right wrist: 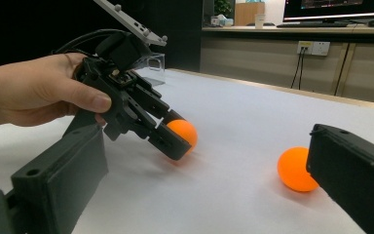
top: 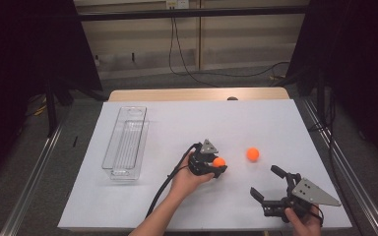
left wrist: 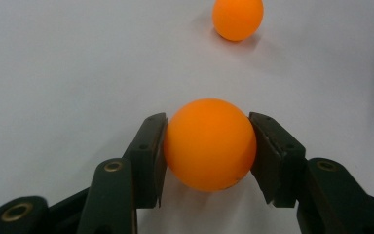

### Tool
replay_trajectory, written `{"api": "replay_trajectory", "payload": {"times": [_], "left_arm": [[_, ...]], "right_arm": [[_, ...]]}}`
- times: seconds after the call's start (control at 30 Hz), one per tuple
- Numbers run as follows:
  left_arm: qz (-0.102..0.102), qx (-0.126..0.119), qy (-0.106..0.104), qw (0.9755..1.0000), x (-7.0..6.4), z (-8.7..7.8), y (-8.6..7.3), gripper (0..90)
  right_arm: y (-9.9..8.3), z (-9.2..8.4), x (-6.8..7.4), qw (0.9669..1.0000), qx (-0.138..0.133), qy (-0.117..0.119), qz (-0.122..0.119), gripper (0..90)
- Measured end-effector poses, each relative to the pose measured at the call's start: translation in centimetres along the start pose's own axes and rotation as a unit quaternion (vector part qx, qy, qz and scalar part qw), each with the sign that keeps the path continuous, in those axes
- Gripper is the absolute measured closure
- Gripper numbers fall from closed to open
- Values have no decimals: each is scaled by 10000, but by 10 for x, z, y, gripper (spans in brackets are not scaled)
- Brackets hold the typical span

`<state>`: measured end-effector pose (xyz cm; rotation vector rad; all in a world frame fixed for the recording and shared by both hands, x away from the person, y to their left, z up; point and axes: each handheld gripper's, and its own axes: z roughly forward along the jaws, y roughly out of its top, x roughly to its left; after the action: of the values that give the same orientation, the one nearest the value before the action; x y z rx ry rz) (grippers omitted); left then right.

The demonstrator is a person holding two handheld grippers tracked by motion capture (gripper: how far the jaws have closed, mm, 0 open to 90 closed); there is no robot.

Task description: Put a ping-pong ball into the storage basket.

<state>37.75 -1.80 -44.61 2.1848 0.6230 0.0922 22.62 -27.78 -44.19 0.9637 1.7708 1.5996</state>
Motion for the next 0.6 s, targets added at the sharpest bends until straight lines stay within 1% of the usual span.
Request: {"api": "replay_trajectory", "payload": {"times": [0.03, 0.23, 0.3, 0.4, 0.47, 0.6], "left_arm": [[-26, -14, -24, 10000, 0, -1, 0, 508], [-68, -65, 3, 10000, 2, -7, 0, 508], [-120, -74, -35, 9999, 3, -10, 0, 508], [-119, -79, -41, 9999, 2, -12, -1, 508], [-101, -105, -8, 9999, 1, -15, -1, 508], [-131, -106, -58, 9998, 1, -20, -1, 508]], "right_arm": [[0, 0, 0, 10000, -1, -1, 4, 7], [0, 0, 1, 10000, 3, 19, -6, 7], [0, 0, 0, 10000, 6, 19, -2, 7], [0, 0, 0, 10000, 4, 21, -3, 7], [0, 0, 0, 10000, 5, 21, -1, 7], [0, 0, 0, 10000, 7, 22, -4, 7]]}}
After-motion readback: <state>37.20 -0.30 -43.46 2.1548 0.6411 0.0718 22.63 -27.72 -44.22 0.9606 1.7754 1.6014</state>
